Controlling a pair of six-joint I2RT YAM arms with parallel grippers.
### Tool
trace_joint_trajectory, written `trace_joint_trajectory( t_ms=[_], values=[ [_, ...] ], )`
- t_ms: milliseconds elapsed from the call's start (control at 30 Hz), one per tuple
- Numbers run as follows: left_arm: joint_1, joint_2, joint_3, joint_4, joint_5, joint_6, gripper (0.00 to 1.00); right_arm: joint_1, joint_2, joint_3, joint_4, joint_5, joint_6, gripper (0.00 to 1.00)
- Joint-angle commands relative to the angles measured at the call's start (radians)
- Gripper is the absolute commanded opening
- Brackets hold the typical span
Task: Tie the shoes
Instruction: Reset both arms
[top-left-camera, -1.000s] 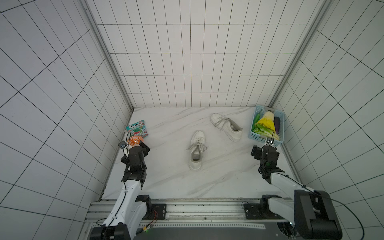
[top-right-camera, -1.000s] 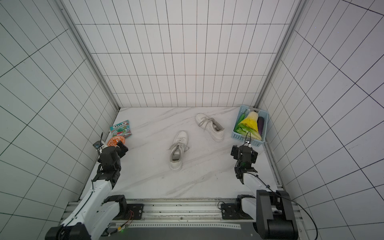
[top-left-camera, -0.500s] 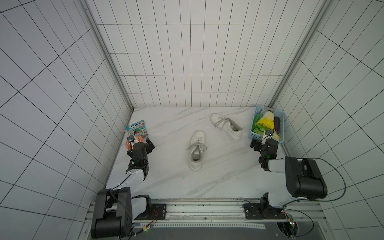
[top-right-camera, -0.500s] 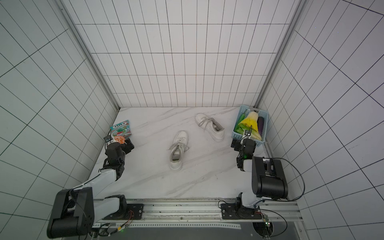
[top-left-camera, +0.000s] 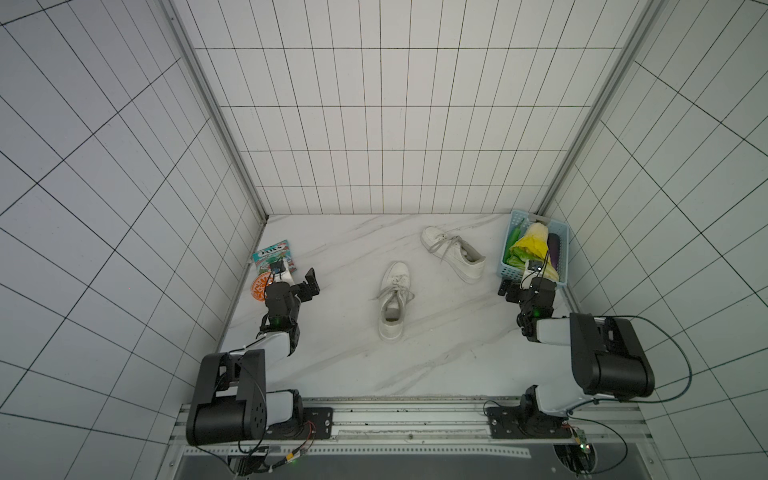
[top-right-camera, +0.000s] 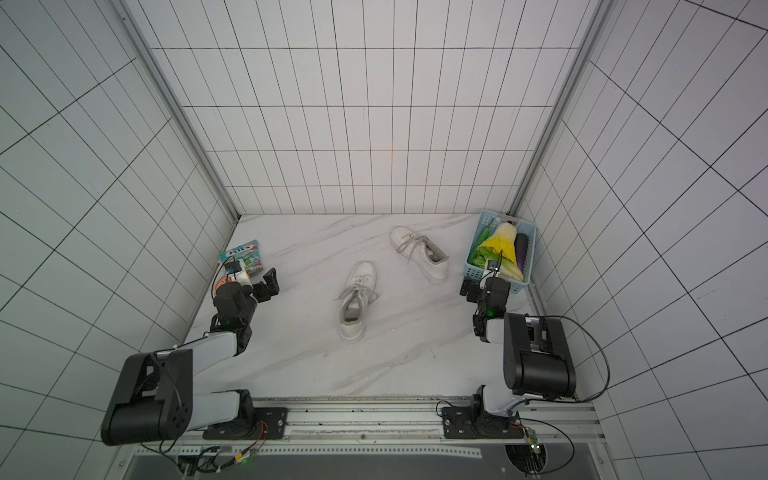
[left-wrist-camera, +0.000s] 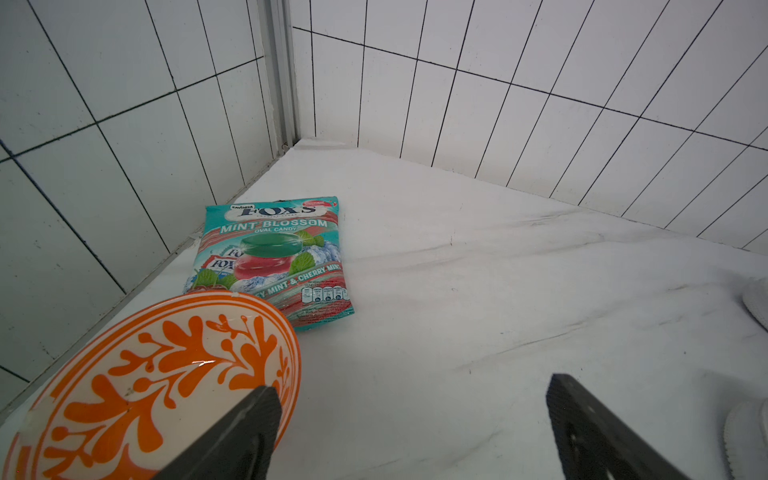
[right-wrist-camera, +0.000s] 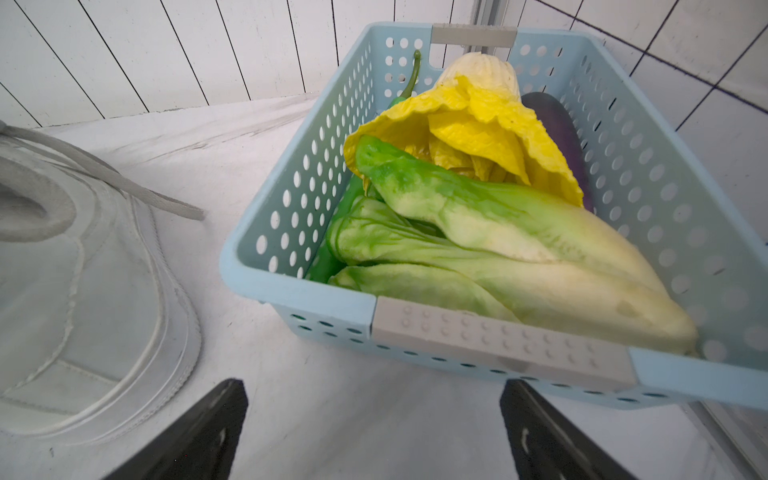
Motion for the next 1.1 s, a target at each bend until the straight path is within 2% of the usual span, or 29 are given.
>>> trace_joint_trajectory(
  t_ms=[0, 167, 333, 533, 667, 700, 767, 800, 900, 1033, 1067],
  values=[
    [0.004, -0.063, 0.002, -0.054, 0.023, 0.012, 0.99, -0.007, -0.010, 0.014, -0.001, -0.005, 0.007, 0.99],
    [0.004, -0.101, -0.024, -0.052, 0.034, 0.013, 0.99, -0.007, -0.010, 0.015, -0.001, -0.004, 0.005, 0.99],
    [0.004, -0.045, -0.012, 0.009, 0.045, 0.008, 0.98, -0.006, -0.010, 0.015, -0.002, -0.003, 0.005, 0.99],
    [0.005, 0.132, -0.020, 0.263, 0.045, 0.042, 0.99, -0.006, -0.010, 0.015, -0.002, -0.003, 0.006, 0.99],
    [-0.009, 0.316, -0.009, 0.465, 0.129, 0.092, 0.98, -0.006, -0.010, 0.015, -0.002, -0.002, 0.007, 0.99],
    [-0.011, 0.305, 0.019, 0.393, 0.116, 0.092, 0.98, -0.006, -0.010, 0.015, -0.002, -0.002, 0.006, 0.99],
    [-0.017, 0.255, 0.116, 0.115, 0.065, 0.078, 0.98, -0.005, -0.010, 0.015, -0.002, -0.002, 0.007, 0.99],
    [-0.037, 0.268, 0.102, 0.164, 0.014, 0.083, 0.98, -0.006, -0.010, 0.015, -0.002, -0.002, 0.006, 0.99],
    [-0.042, 0.299, 0.075, 0.273, 0.002, 0.089, 0.99, -0.005, -0.012, 0.012, 0.001, -0.002, 0.005, 0.99],
    [-0.045, 0.257, 0.111, 0.128, -0.016, 0.080, 0.98, -0.005, -0.011, 0.012, 0.002, -0.001, 0.004, 0.99],
    [-0.045, 0.264, 0.105, 0.153, -0.016, 0.081, 0.98, -0.006, -0.011, 0.012, 0.001, -0.001, 0.004, 0.99]
  ],
)
